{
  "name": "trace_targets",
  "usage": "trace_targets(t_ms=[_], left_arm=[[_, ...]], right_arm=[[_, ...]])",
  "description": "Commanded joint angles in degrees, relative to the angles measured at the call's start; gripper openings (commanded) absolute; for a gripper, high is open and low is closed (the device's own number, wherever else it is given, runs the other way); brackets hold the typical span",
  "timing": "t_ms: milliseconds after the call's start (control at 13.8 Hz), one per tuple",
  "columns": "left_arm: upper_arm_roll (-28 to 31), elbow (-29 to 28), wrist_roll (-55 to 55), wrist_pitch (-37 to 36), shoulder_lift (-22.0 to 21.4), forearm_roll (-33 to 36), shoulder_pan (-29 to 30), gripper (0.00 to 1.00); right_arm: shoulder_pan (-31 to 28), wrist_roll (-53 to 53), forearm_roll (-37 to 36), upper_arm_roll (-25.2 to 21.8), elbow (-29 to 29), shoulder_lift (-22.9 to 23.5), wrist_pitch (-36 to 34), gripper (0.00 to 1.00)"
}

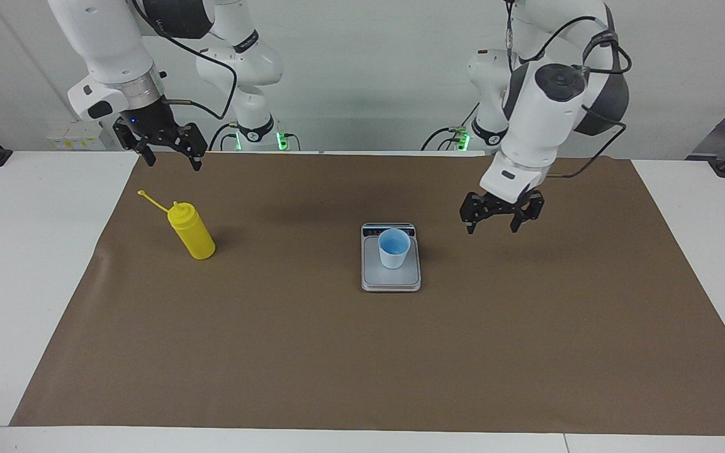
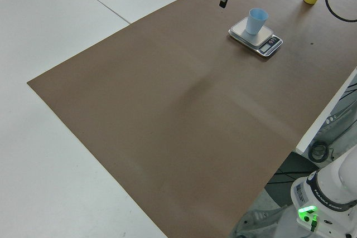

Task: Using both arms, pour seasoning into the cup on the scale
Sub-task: 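Open the left gripper and withdraw it from the cup, then reach the right gripper to the yellow squeeze bottle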

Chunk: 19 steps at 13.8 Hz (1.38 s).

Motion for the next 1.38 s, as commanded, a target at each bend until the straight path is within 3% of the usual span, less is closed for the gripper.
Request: trace_targets(t_ms=[0, 290, 652, 1305], left_arm=[[-0.67, -0.66, 7.09, -4.11, -3.14, 0.44, 4.38, 1.0], [-0.41, -0.05, 18.08, -10.09, -5.78, 0.27, 10.09, 1.0], [-0.14, 4.16, 21.08, -16.94, -6.75, 0.53, 11.86, 1.0], [-0.49, 5.49, 21.0, -18.1, -8.24, -2.37, 13.97, 1.0]], right_arm=[[-2.33, -5.2, 1.1, 0.02, -3.87, -2.6, 1.35, 1.0], [-5.49, -15.56, 2.6, 0.02, -7.99, -4.44, 4.85, 1.0], [-10.33, -33.31, 5.5, -0.07, -18.88, -9.01, 15.57, 1.0], [-21.93, -62.41, 13.66, -0.86, -34.53, -10.42, 31.66, 1.0]])
